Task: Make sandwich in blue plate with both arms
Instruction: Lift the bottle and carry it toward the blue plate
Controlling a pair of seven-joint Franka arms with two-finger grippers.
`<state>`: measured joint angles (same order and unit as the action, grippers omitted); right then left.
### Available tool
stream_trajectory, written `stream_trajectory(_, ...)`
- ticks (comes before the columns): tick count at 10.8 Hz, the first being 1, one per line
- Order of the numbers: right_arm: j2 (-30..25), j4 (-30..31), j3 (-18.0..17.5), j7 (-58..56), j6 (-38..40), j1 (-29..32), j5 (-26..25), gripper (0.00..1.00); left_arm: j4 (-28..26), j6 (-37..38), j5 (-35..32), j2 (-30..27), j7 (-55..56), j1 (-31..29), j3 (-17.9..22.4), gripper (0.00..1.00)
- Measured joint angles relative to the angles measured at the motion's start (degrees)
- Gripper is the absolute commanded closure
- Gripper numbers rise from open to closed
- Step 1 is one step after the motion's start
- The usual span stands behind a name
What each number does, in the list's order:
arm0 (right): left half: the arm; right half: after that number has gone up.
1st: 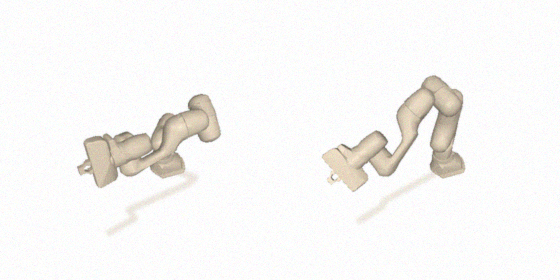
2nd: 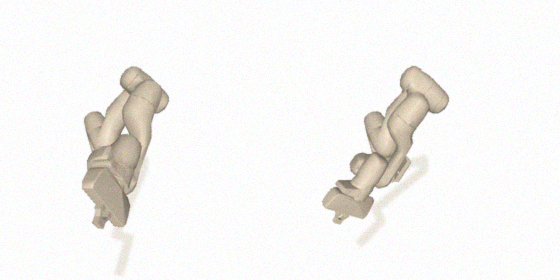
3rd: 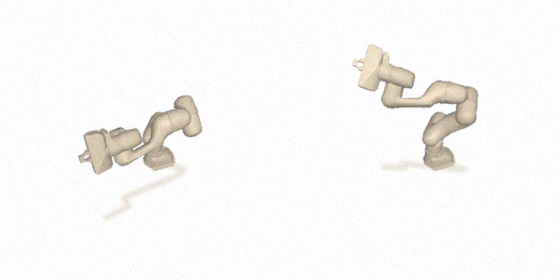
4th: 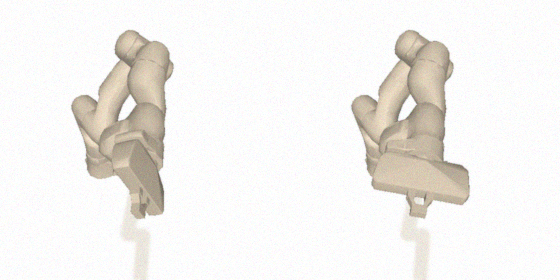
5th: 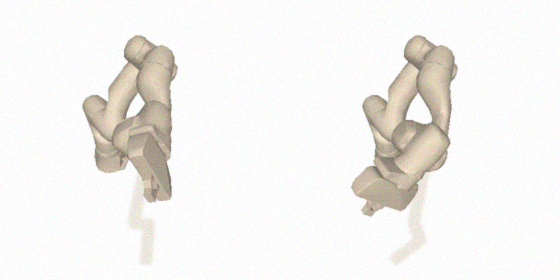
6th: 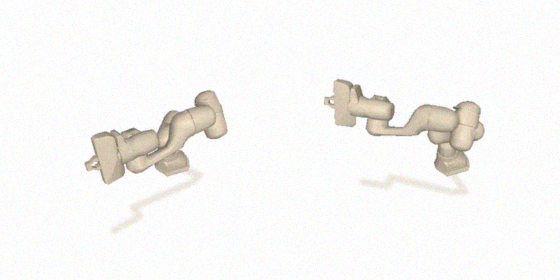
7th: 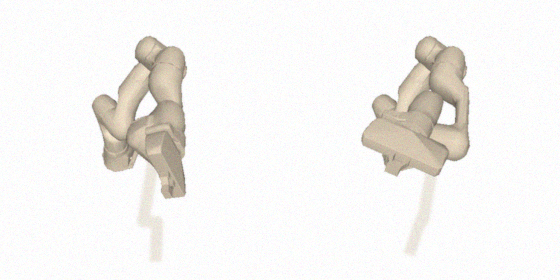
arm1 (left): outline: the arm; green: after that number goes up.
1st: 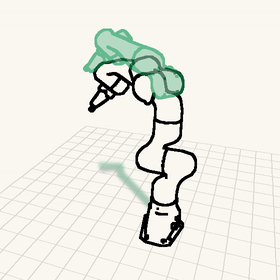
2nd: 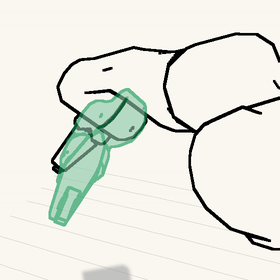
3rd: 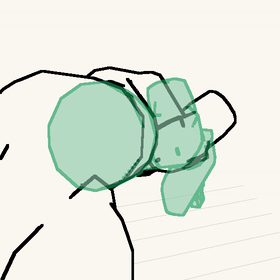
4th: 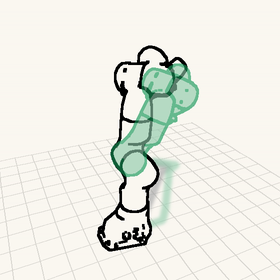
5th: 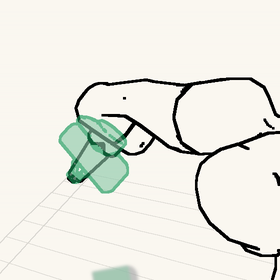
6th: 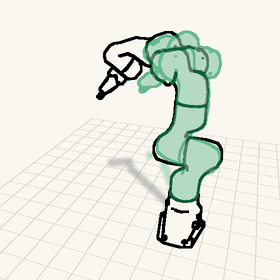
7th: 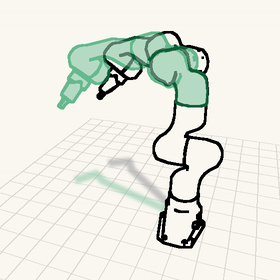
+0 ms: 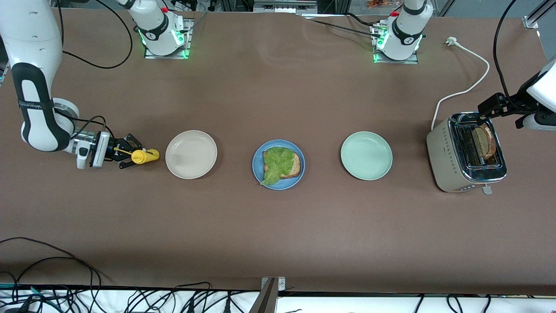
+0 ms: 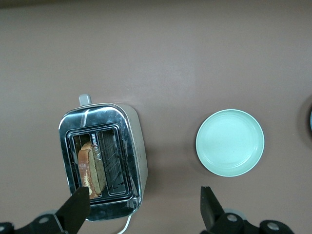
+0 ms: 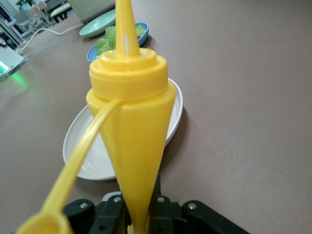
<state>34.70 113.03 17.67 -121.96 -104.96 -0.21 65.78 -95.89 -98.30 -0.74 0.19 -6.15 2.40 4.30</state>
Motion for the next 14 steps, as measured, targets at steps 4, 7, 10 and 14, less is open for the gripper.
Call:
stream_trajectory(4, -4.2, -7.7, -0.7, 21.9, -0.2, -2.4, -16.2, 0.83, 0.0, 0.0, 0.0, 0.0, 0.0, 0.0, 0.0, 0.0)
stream_trajectory(7, -5.5, -16.7, -1.8, 38.5, -0.2, -8.1, -29.7, 0.83, 0.0, 0.0, 0.0, 0.0, 0.0, 0.2, -0.1, 0.0)
stream_trajectory(10, -5.4, -23.8, -2.2, 52.8, -0.3, -17.5, -42.2, 0.84, 0.1, 0.0, 0.0, 0.0, 0.0, 0.3, -0.1, 0.0)
stream_trajectory(14, -3.3, -28.0, -2.4, 69.1, -1.2, -30.4, -58.9, 0.83, 0.1, -0.5, 0.0, 0.0, 0.0, 0.4, -0.2, 0.0)
